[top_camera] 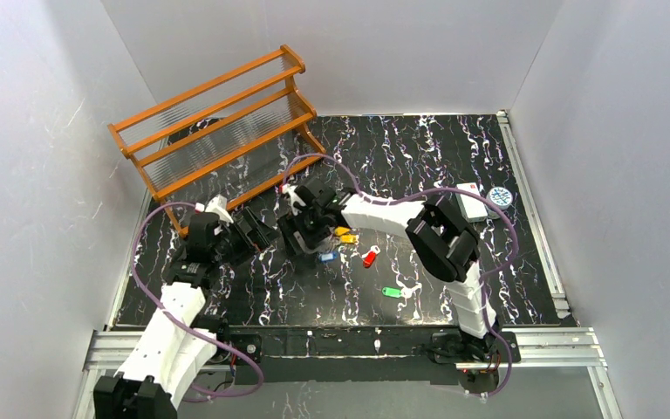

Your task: Put the keys on the keyring

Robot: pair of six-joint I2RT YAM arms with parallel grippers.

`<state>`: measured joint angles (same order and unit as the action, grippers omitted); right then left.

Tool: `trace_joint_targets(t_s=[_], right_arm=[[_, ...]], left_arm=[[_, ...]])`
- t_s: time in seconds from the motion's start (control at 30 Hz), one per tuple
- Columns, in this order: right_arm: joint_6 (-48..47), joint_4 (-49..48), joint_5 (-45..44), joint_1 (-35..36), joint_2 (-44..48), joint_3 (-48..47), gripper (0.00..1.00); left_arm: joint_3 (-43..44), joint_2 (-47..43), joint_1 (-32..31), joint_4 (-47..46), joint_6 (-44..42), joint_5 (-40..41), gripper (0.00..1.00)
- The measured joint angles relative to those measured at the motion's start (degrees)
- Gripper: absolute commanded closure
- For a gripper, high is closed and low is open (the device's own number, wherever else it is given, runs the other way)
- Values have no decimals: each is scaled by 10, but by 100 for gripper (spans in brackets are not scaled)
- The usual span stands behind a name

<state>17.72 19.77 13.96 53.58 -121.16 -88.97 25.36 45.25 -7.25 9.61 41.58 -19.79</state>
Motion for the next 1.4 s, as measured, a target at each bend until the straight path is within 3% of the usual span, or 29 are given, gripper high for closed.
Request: trace_joint_targets(t_s=[0.2, 0.47, 0.7, 0.97, 1.4], right_arm=[[47, -36, 103, 35, 31, 64, 15], [63, -37, 130, 34, 102, 93, 14], [68, -43, 114, 14, 182, 122, 14], [87, -28, 104, -10, 195, 229, 14], [183, -126, 195, -8, 203, 313, 22]], left_arm=[[19, -60, -3, 70, -19, 48, 2], [30, -73, -4, 82, -18, 99, 3], [21, 17, -4, 72, -10, 93, 11], [-5, 107, -4, 11, -11, 52, 13], [23, 241, -56, -92, -28, 74, 19]])
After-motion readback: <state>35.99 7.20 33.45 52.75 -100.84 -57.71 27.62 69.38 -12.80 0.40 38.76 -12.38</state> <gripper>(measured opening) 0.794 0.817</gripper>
